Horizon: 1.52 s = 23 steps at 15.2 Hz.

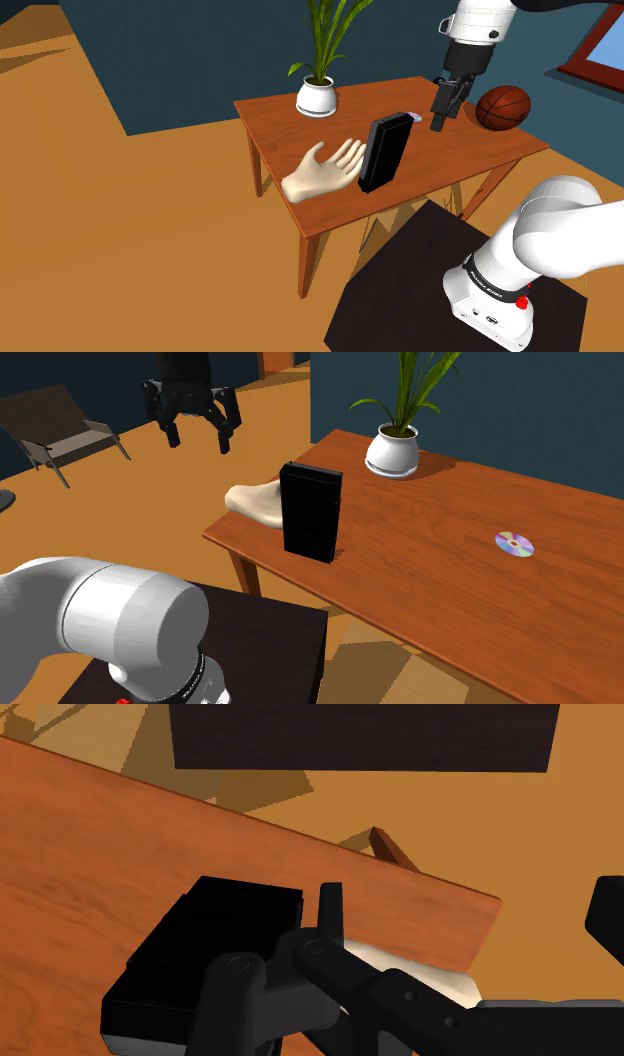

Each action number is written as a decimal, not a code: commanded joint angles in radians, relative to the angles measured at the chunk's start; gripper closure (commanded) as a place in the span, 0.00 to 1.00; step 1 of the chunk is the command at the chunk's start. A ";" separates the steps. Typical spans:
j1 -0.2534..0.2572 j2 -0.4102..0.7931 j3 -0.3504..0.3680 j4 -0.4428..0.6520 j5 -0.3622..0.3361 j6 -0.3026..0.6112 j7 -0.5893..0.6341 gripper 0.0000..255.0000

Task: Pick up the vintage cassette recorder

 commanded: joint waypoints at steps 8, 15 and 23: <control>0.049 0.038 -0.207 -0.053 -0.177 0.115 -0.429 0.00; 0.123 0.191 -0.416 -0.012 -0.297 0.276 -0.846 0.00; 0.264 0.476 -0.647 0.131 -0.278 0.472 -1.338 0.00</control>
